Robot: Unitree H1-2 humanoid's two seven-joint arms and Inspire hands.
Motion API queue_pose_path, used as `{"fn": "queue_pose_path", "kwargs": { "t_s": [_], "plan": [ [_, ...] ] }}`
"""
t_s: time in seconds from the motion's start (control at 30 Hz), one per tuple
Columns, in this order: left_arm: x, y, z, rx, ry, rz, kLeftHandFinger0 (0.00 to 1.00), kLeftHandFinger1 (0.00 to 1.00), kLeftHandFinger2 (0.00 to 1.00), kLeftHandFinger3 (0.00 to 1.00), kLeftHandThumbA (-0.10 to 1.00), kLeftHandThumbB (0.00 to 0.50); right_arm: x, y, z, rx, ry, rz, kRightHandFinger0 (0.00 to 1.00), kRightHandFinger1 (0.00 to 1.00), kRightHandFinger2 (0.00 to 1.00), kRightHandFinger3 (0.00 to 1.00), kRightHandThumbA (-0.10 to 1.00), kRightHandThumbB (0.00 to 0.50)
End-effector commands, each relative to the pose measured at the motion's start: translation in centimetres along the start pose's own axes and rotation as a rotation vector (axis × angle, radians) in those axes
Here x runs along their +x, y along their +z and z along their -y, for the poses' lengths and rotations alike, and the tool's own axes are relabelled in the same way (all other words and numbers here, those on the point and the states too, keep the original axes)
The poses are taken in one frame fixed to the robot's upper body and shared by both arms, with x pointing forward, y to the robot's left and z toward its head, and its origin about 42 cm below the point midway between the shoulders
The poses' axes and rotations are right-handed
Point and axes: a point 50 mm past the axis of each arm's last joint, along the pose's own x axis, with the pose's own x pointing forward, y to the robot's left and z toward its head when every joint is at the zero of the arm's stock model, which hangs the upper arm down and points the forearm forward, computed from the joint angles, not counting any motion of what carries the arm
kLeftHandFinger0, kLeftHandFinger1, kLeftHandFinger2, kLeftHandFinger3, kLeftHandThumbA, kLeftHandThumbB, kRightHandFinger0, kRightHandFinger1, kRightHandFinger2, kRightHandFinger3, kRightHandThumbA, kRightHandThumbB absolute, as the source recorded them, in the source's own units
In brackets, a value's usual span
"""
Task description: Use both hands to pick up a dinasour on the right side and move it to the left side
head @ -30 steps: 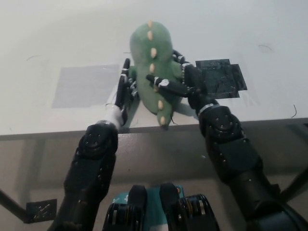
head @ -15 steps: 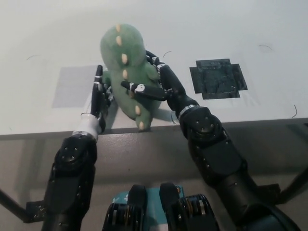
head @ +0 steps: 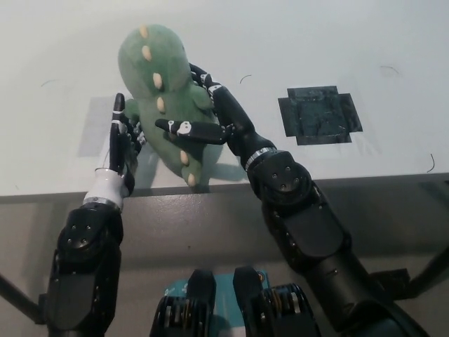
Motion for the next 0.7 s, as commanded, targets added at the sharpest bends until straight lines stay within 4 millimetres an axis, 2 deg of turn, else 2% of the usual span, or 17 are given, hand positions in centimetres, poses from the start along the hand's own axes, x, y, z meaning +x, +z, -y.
{"fn": "queue_pose_path", "kwargs": {
  "t_s": [0.0,0.1,0.27,0.4,0.47,0.5,0.6,0.63,0.67],
  "plan": [
    [0.8,3.5,1.8,-0.048,-0.087,0.126,1.00,1.00,1.00,1.00,1.00,0.364,0.9,2.8,-4.3,0.020,0.156,0.060,1.00,1.00,1.00,1.00,1.00,0.174],
    [1.0,3.6,2.1,-0.052,-0.088,0.132,1.00,1.00,1.00,1.00,1.00,0.372,0.9,3.0,-3.9,0.017,0.157,0.068,1.00,1.00,1.00,1.00,1.00,0.173],
    [1.2,3.8,2.4,-0.046,-0.091,0.137,1.00,1.00,1.00,1.00,1.00,0.355,1.1,3.0,-3.5,0.031,0.150,0.072,1.00,1.00,1.00,1.00,1.00,0.186],
    [1.6,3.8,2.5,-0.035,-0.108,0.123,1.00,1.00,1.00,1.00,1.00,0.400,1.2,2.9,-3.2,0.008,0.134,0.078,1.00,1.00,1.00,1.00,1.00,0.198],
    [2.0,3.2,1.7,-0.017,-0.084,0.107,1.00,1.00,1.00,1.00,1.00,0.421,1.4,2.5,-2.3,0.000,0.105,0.079,1.00,1.00,1.00,1.00,1.00,0.204],
    [2.1,3.0,1.5,-0.042,-0.060,0.086,1.00,1.00,1.00,1.00,1.00,0.422,1.3,2.3,-1.9,0.014,0.101,0.069,1.00,1.00,1.00,1.00,1.00,0.187],
    [2.0,2.6,1.0,-0.073,-0.034,0.063,1.00,1.00,1.00,1.00,1.00,0.402,1.2,2.0,-0.9,0.049,0.080,0.048,1.00,1.00,1.00,1.00,1.00,0.174],
    [1.9,2.5,0.8,-0.078,-0.029,0.060,1.00,1.00,1.00,1.00,1.00,0.403,1.2,1.8,-0.5,0.044,0.079,0.052,1.00,1.00,1.00,1.00,1.00,0.178],
    [1.9,2.1,0.3,-0.100,-0.020,0.052,1.00,1.00,1.00,1.00,1.00,0.439,1.0,1.6,0.4,0.052,0.069,0.054,1.00,1.00,1.00,1.00,1.00,0.232]
  ]
}}
